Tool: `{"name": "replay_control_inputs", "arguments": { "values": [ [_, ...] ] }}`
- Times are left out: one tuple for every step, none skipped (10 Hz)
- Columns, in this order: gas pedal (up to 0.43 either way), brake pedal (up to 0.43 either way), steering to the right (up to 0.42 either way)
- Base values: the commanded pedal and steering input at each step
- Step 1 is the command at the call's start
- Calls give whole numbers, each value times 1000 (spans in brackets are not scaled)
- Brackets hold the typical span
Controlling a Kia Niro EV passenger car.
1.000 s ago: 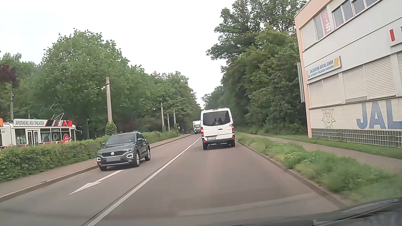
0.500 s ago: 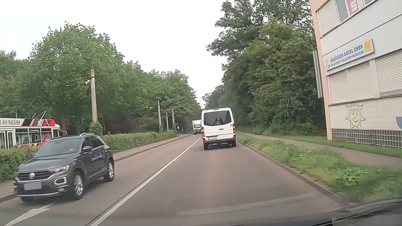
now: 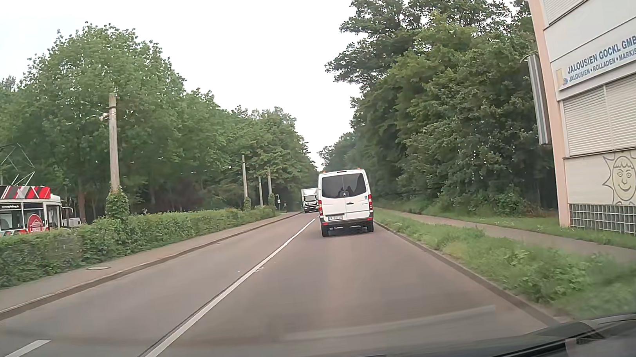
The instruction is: Follow the waypoints while adhering to traffic rules and regulations
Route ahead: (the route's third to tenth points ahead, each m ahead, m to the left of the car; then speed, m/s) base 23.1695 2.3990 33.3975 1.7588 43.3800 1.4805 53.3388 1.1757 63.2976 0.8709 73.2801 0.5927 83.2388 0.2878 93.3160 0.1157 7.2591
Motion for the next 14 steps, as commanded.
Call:
{"name": "replay_control_inputs", "arguments": {
  "values": [
    [0,0,5],
    [0,0,5],
    [0,0,5],
    [0,0,5],
    [0,0,5],
    [0,0,5],
    [0,0,5],
    [0,0,5],
    [0,0,5],
    [0,0,5],
    [0,0,5],
    [0,0,5],
    [0,0,5],
    [0,0,5]
  ]
}}
